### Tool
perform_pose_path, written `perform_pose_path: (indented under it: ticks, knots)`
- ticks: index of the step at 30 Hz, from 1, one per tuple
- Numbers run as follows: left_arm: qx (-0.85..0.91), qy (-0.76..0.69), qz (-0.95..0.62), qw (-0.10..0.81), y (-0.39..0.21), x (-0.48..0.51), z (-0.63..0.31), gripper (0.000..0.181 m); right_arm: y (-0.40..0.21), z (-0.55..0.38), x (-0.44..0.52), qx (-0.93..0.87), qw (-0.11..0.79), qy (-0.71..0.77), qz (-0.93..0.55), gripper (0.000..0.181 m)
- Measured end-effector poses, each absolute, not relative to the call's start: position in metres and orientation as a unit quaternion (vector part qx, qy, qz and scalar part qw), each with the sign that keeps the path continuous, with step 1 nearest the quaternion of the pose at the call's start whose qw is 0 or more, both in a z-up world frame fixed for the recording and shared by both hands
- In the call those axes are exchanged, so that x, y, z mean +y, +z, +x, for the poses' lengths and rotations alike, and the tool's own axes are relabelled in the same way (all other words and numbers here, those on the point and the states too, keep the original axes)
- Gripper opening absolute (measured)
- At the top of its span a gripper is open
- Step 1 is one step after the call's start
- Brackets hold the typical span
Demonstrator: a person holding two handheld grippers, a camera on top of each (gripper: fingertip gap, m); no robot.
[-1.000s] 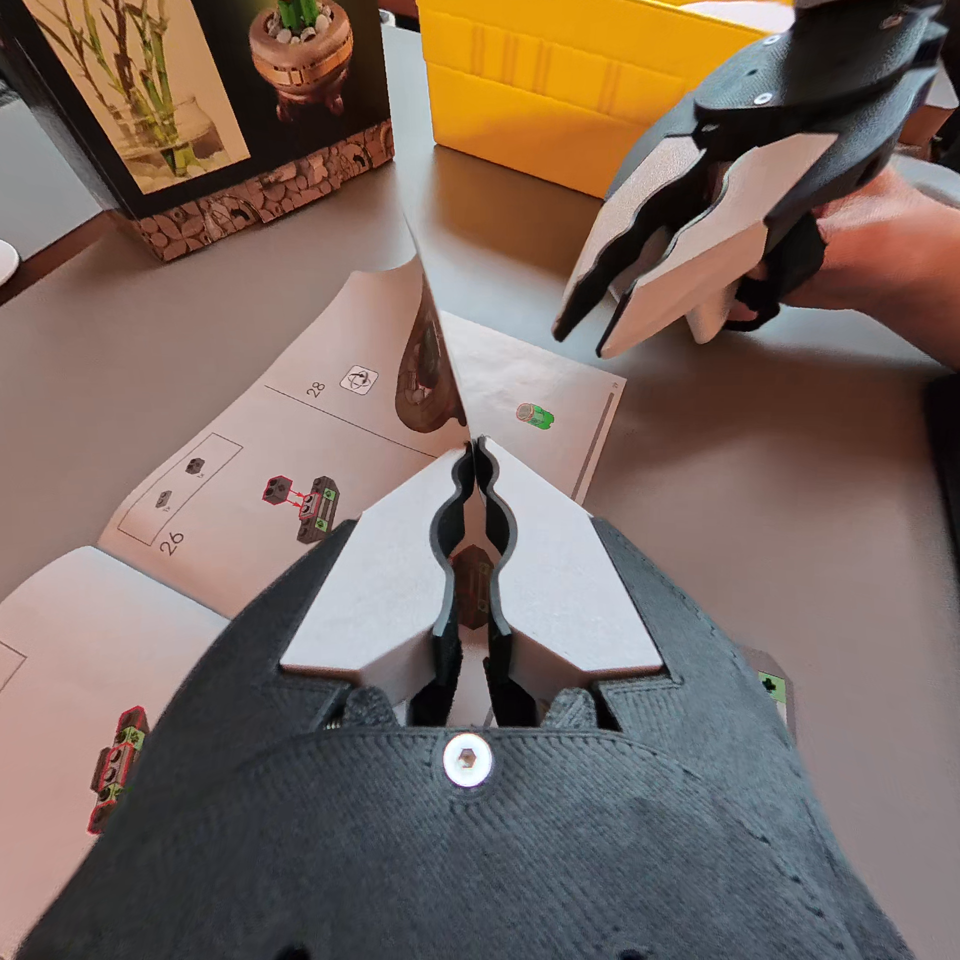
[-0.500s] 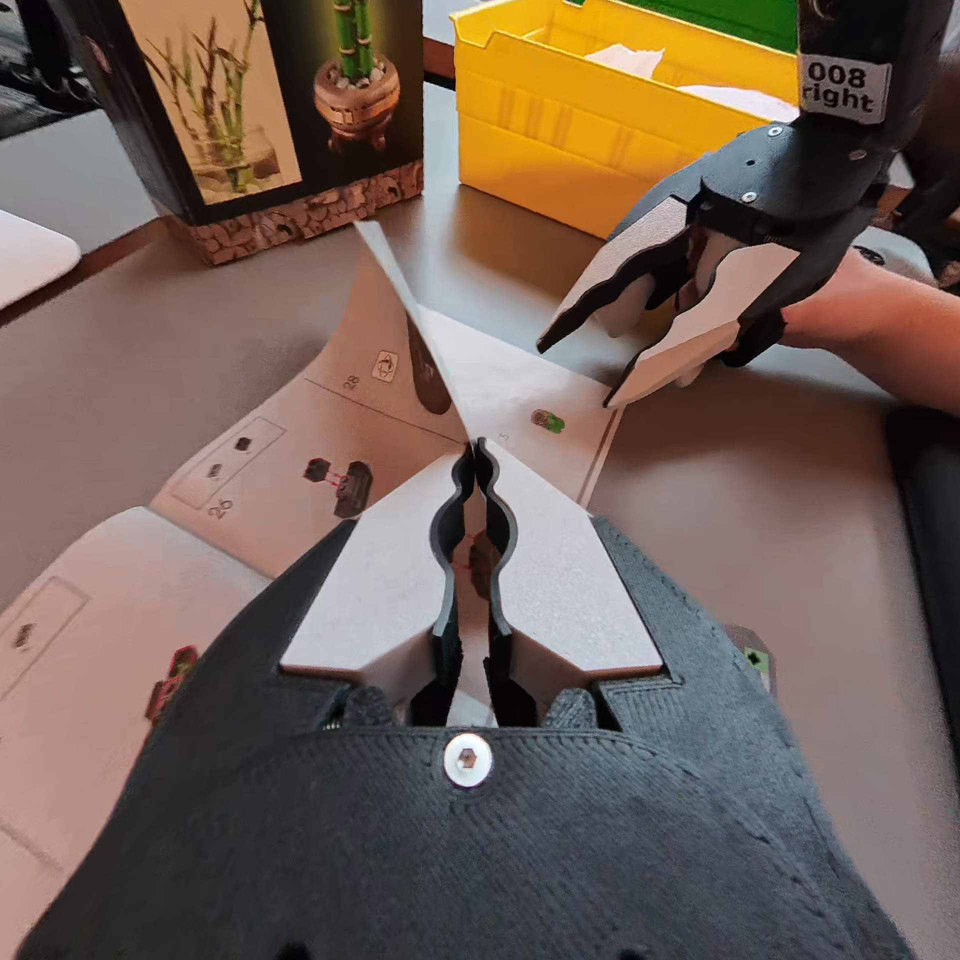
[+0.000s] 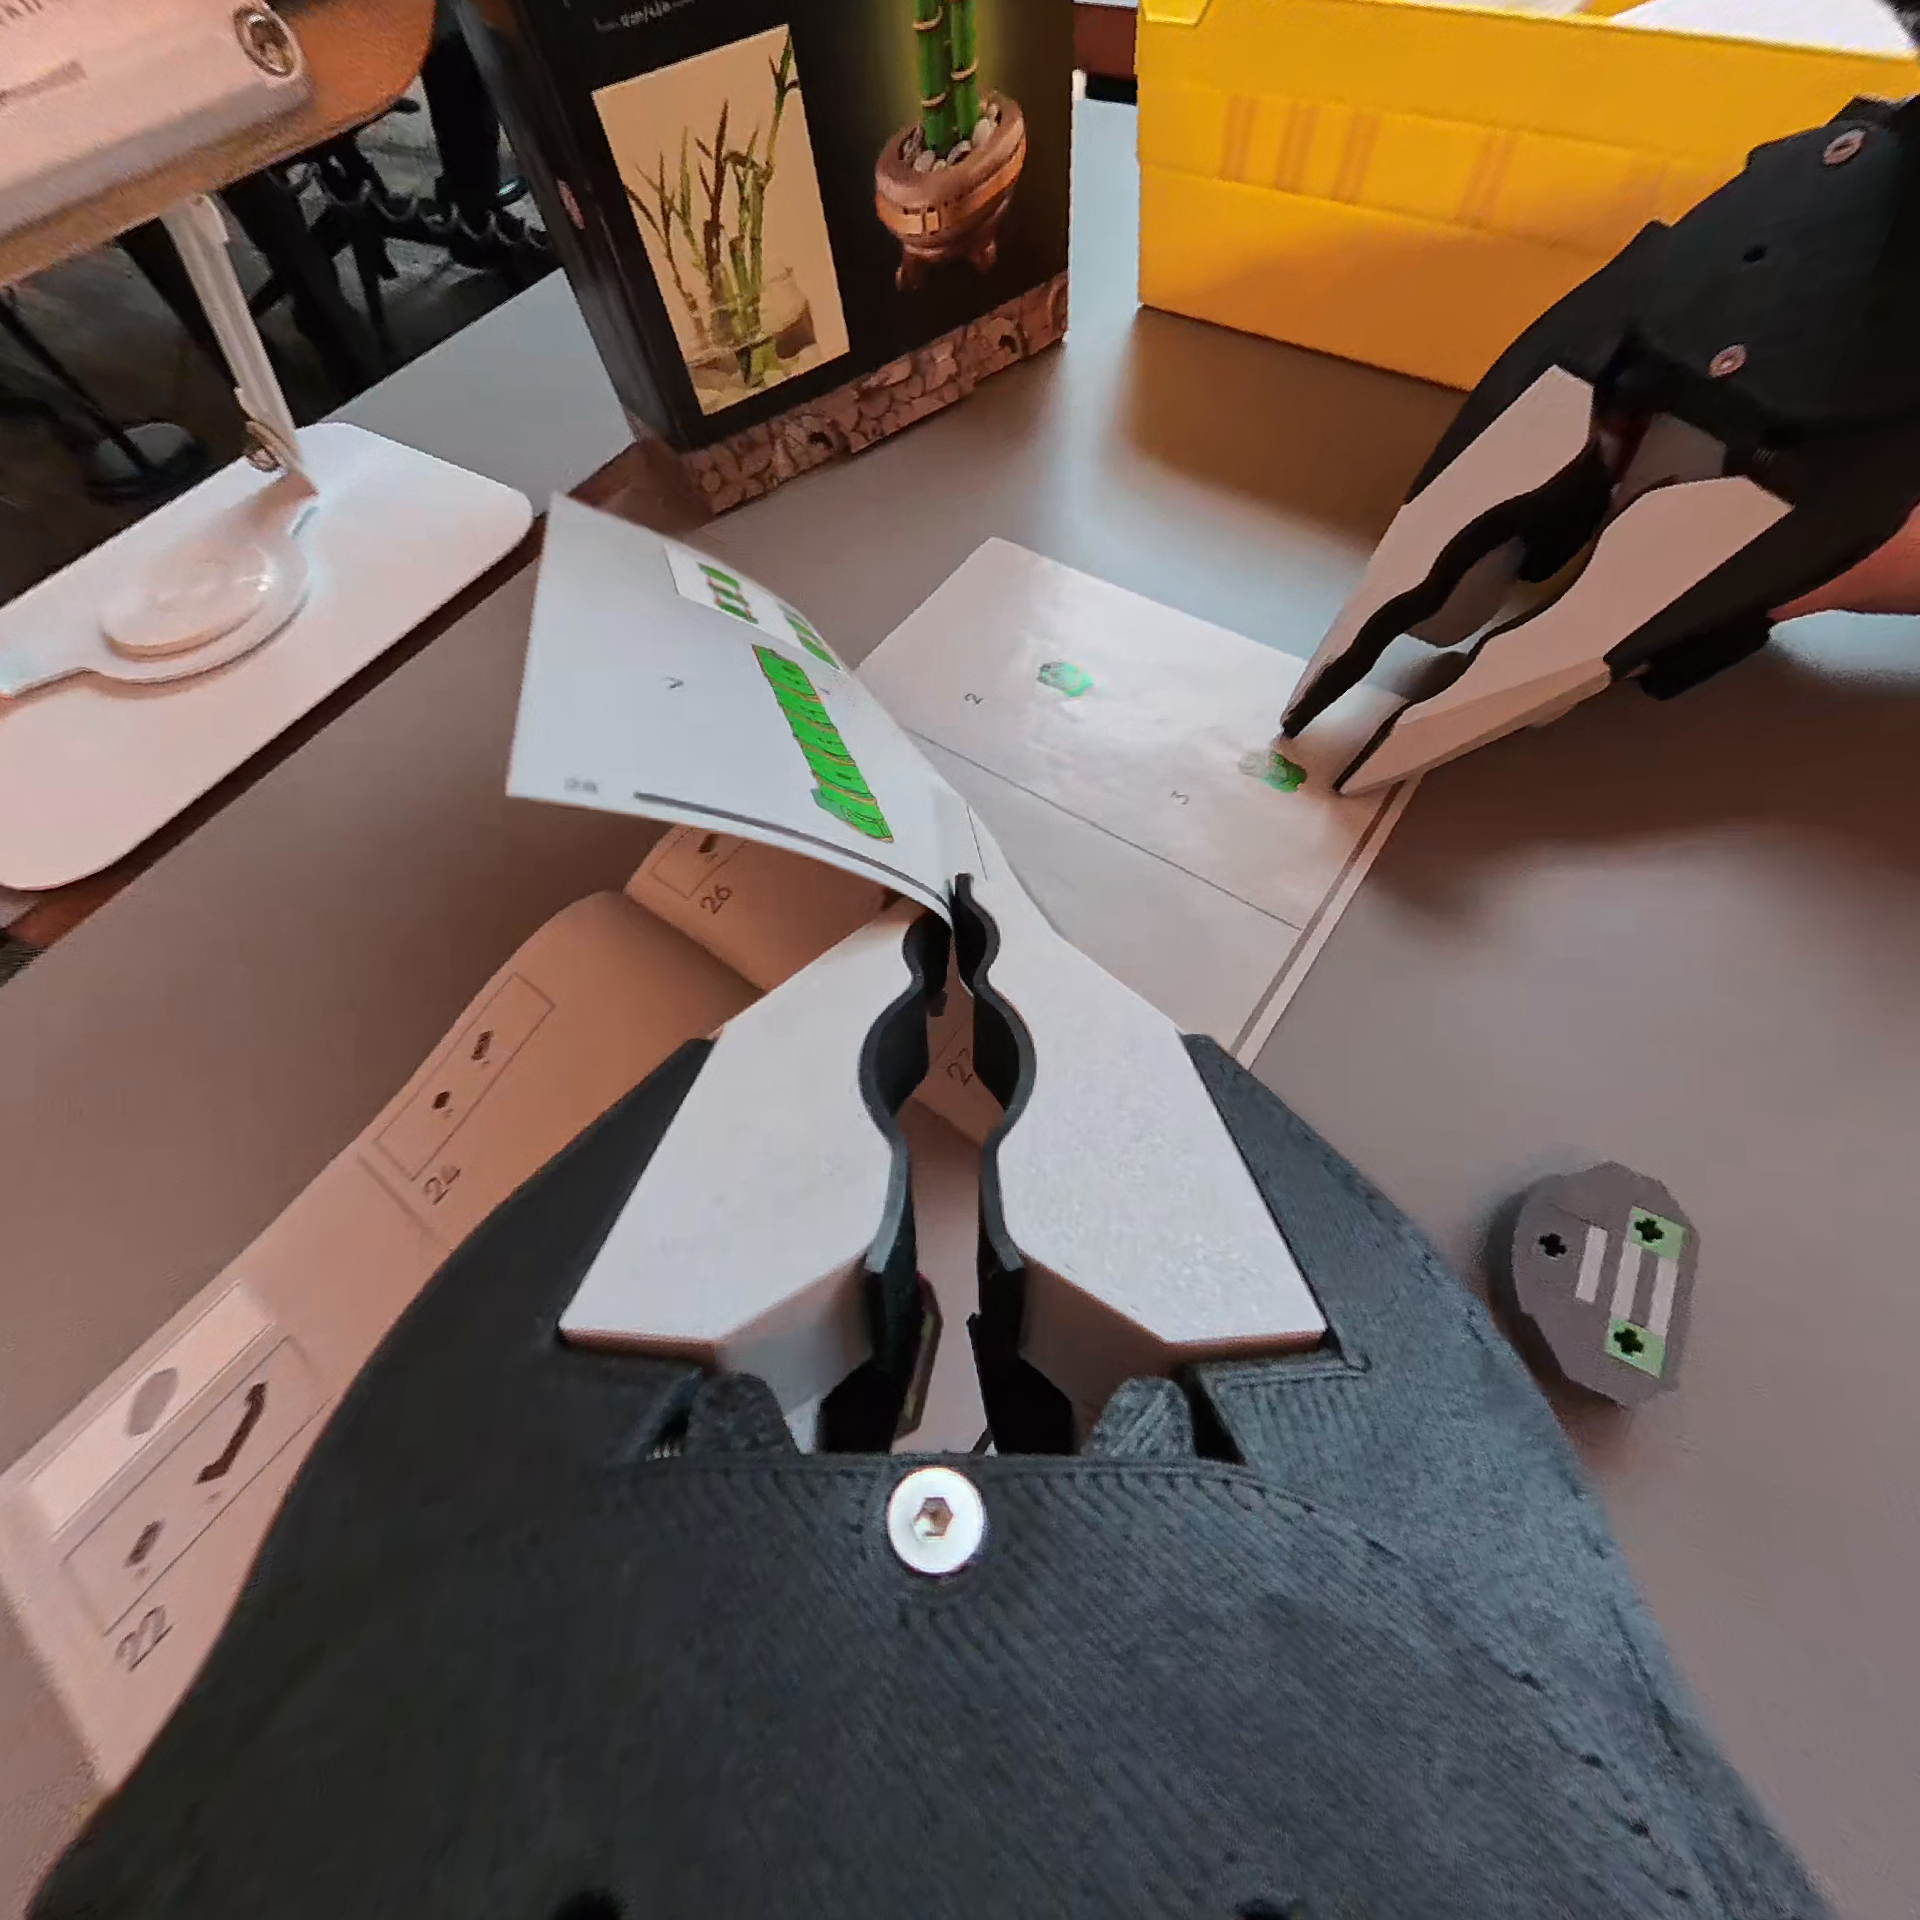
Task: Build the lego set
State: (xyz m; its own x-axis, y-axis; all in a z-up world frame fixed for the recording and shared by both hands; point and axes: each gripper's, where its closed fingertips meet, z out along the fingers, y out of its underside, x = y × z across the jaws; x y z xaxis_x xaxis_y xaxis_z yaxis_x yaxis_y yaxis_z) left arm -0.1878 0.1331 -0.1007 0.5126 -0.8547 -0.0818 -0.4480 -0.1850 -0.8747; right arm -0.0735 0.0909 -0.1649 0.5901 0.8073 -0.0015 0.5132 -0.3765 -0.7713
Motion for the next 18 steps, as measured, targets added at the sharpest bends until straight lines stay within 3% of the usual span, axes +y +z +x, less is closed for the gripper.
perform_pose_path:
  ticks: [18]
  knots:
    - [0.389,-0.18,-0.777,0.46,-0.105,0.133,-0.235,0.0,-0.165,-0.073,0.09,-0.407,0.379,0.196,-0.807,0.023]
